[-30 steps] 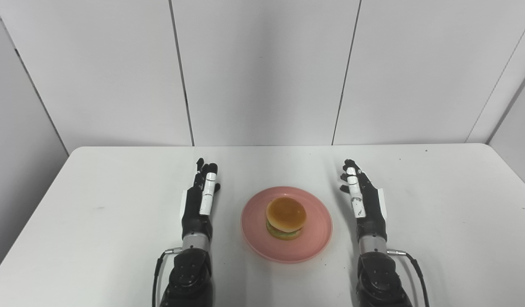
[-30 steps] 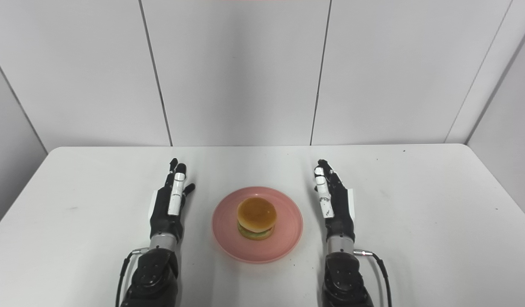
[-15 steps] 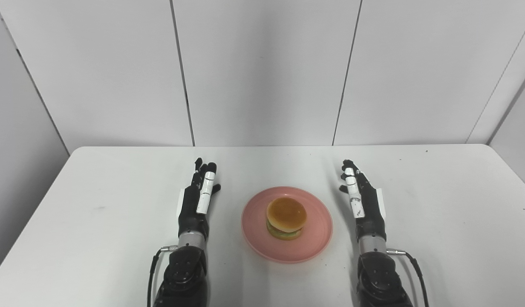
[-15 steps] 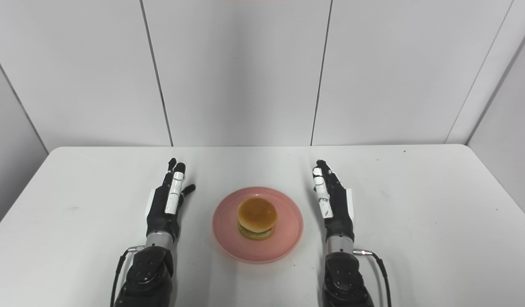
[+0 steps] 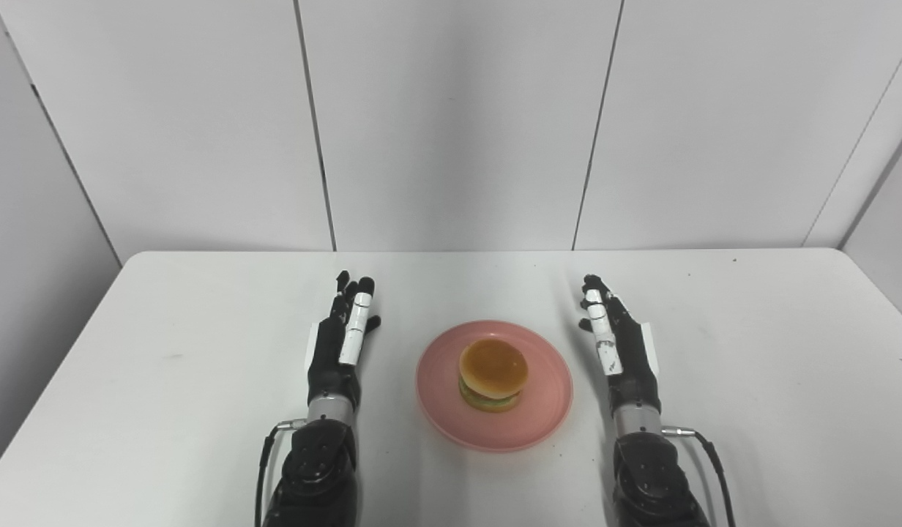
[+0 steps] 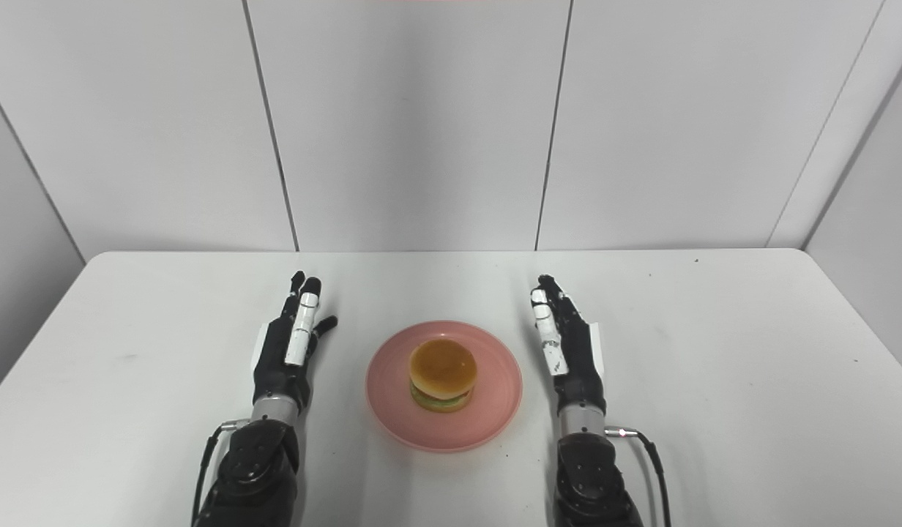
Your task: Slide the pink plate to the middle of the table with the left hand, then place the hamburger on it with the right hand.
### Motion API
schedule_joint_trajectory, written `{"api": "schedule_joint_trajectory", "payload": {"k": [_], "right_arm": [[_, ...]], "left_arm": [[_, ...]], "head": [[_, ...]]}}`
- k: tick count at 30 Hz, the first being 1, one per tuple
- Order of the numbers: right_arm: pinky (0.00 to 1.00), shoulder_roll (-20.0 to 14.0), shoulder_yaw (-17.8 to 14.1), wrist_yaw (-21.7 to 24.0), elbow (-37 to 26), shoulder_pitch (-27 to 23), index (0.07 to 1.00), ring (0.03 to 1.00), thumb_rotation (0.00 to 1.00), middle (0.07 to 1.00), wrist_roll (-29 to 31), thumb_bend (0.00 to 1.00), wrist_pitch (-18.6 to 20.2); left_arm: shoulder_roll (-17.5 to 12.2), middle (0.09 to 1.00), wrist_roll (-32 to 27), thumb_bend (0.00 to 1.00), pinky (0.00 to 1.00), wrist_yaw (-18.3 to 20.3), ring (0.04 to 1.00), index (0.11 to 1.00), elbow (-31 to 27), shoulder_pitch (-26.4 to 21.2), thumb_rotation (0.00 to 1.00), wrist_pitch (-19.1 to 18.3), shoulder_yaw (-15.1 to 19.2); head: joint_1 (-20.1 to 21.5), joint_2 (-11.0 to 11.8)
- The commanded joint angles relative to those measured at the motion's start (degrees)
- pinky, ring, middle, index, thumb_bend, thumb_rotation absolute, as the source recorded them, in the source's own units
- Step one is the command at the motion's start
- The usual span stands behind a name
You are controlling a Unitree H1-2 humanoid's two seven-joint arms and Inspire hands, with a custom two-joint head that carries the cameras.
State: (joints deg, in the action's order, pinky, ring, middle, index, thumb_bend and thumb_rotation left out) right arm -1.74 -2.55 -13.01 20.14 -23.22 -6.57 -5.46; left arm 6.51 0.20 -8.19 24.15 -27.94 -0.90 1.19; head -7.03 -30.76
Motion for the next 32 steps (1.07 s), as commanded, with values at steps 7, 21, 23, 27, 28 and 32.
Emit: {"api": "schedule_joint_trajectory", "payload": {"k": [7, 21, 23, 27, 28, 32], "right_arm": [[0.80, 0.56, -0.41, 0.99, -0.53, 0.97, 0.838, 0.849, 1.00, 0.870, 1.47, 0.71, -0.76], [0.80, 0.64, -0.60, 1.24, -0.26, 1.27, 0.845, 0.852, 1.00, 0.875, 2.15, 0.73, -1.42], [0.80, 0.69, -0.68, 1.30, -0.57, 1.32, 0.847, 0.852, 1.00, 0.875, 2.28, 0.73, -0.97], [0.79, 0.81, -0.77, 1.28, -1.08, 1.45, 0.845, 0.847, 1.00, 0.874, 2.40, 0.73, -0.37], [0.79, 0.85, -0.79, 1.26, -1.16, 1.48, 0.843, 0.844, 1.00, 0.872, 2.43, 0.72, -0.31], [0.78, 0.89, -0.74, 1.15, -1.45, 1.50, 0.843, 0.837, 1.00, 0.870, 2.34, 0.72, -0.09]], "left_arm": [[-0.28, 0.997, 0.97, 0.80, 1.00, 1.28, 0.998, 1.000, 1.49, -1.43, 0.90, 6.19, -1.62], [-0.03, 0.994, 2.58, 0.81, 1.00, 0.09, 0.998, 1.000, 1.44, -0.93, 0.89, 8.20, -2.58], [0.14, 0.993, 2.43, 0.82, 1.00, -0.04, 1.000, 1.000, 1.40, -0.77, 0.89, 8.19, -2.43], [0.22, 0.995, 2.33, 0.82, 1.00, 0.01, 1.000, 1.000, 1.21, -0.51, 0.89, 7.86, -2.36], [0.24, 0.996, 2.14, 0.83, 1.00, 0.16, 1.000, 1.000, 1.06, -0.44, 0.89, 7.67, -2.31], [0.15, 0.996, 1.73, 0.83, 1.00, 0.43, 1.000, 1.000, 1.45, -0.59, 0.89, 8.16, -2.13]], "head": [[-0.21, -0.27], [-0.17, -0.64], [-0.17, -0.64], [-0.08, -0.78], [-0.08, -0.78], [-0.02, -0.84]]}}
